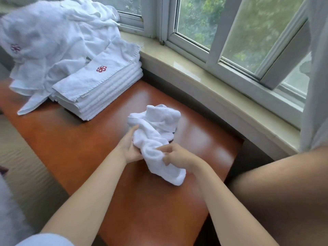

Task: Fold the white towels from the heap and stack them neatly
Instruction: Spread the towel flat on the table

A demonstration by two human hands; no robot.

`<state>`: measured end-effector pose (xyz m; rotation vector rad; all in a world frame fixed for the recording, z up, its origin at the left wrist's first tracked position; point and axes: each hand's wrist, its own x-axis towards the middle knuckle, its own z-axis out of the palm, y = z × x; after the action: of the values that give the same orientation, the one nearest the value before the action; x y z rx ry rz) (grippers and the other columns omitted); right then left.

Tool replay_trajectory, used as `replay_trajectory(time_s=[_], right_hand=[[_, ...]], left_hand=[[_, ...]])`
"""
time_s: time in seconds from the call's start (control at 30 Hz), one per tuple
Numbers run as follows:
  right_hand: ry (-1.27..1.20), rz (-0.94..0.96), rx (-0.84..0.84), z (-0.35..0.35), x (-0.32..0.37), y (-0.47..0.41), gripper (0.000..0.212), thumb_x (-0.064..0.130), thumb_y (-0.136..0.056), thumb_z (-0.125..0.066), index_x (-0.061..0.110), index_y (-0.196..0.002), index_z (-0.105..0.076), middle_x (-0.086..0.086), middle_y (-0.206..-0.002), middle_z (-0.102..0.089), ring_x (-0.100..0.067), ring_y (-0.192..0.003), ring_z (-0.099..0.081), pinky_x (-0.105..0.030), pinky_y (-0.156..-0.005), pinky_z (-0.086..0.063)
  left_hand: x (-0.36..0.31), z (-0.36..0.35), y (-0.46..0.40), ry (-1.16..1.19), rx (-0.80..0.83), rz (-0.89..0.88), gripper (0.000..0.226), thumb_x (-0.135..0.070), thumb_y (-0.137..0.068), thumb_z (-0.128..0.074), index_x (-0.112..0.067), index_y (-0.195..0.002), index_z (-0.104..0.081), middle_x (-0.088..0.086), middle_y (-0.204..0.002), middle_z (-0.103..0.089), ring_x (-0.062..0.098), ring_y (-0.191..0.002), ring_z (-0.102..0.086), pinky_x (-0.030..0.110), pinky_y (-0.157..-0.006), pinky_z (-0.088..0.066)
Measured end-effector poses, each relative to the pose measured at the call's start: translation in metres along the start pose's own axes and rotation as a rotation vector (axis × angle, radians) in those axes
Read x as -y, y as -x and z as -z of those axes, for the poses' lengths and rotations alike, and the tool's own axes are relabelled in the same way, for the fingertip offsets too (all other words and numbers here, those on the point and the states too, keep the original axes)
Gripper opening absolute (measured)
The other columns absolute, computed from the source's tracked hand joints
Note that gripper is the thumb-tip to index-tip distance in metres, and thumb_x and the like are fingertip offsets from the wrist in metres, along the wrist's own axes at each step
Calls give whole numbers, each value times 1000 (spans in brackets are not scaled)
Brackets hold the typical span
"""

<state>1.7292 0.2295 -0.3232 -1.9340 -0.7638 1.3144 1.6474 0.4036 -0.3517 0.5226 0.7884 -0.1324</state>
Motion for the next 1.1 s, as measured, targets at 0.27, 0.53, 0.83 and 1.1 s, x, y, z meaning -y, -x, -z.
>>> replay_trajectory(time_s=[0.27, 0.53, 0.83, 1.1], right_hand=[[425, 122, -349, -6, -13, 63, 33, 2, -86, -43, 14, -105, -67, 4, -98, -66, -19, -92, -59, -25, -66, -44], [216, 52, -582, -63, -102, 109, 45, 2, -86, -45, 19, -125, -57, 1, -115, -63, -19, -102, -54, -25, -75, -38], [98, -98, -289, -100, -138, 124, 58, 20, -88, -51, 22, -141, -28, -10, -102, -65, -28, -88, -63, -35, -71, -52], [-177, -185, -233, -98, -132, 82, 83, 17, -92, -53, 50, -149, -2, -2, -95, -51, -19, -67, -55, -25, -56, -53]], left_hand=[[78, 3, 74, -143, -546, -395, 43, 19, -80, -30, -1, -108, -55, 15, -97, -62, 30, -85, -63, 41, -64, -60], [199, 49, 112, 193, -859, -224, 27, 9, -87, -40, -8, -99, -58, 9, -92, -64, 21, -82, -63, 33, -68, -58], [223, 34, 92, -548, -882, -386, 70, -6, -89, -37, -37, -150, -23, 9, -92, -63, 19, -69, -58, 27, -59, -50], [191, 27, 54, -878, -687, -142, 48, -24, -85, -48, -24, -133, -44, 14, -83, -66, 24, -66, -66, 25, -48, -51]])
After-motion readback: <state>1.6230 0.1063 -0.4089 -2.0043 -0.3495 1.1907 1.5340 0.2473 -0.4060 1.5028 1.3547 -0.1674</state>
